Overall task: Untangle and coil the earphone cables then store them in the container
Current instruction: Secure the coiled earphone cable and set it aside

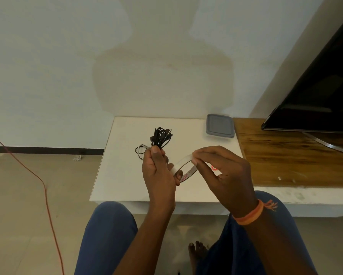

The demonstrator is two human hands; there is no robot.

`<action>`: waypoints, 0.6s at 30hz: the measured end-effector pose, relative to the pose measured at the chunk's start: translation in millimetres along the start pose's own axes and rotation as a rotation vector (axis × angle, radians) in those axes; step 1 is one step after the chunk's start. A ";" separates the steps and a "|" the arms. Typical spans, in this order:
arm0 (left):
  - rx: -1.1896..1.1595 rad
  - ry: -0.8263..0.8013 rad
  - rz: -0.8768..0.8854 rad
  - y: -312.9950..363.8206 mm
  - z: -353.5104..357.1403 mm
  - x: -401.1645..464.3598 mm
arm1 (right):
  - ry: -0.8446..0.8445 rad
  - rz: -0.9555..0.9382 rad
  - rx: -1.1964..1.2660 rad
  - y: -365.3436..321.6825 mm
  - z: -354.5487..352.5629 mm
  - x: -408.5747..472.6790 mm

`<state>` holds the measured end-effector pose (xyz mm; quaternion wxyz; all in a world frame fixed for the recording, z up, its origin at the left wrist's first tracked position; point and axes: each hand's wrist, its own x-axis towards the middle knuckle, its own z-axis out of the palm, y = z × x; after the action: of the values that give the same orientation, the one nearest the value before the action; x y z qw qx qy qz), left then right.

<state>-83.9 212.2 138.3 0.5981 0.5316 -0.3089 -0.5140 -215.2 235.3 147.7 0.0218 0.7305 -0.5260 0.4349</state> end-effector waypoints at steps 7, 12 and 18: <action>0.117 -0.010 0.084 -1.1 -0.3 -0.6 | -0.012 0.270 0.209 0.9 0.9 0.9; 0.244 -0.035 0.254 -5.4 -0.7 -2.6 | -0.001 0.869 0.628 3.7 4.2 3.2; 0.280 -0.053 0.298 -17.9 -6.8 3.5 | 0.189 1.411 1.281 24.1 -7.8 11.7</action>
<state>-81.8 212.7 118.9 0.5796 0.5441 -0.4683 -0.3856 -238.2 219.6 150.0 -0.6067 0.0801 -0.5033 0.6101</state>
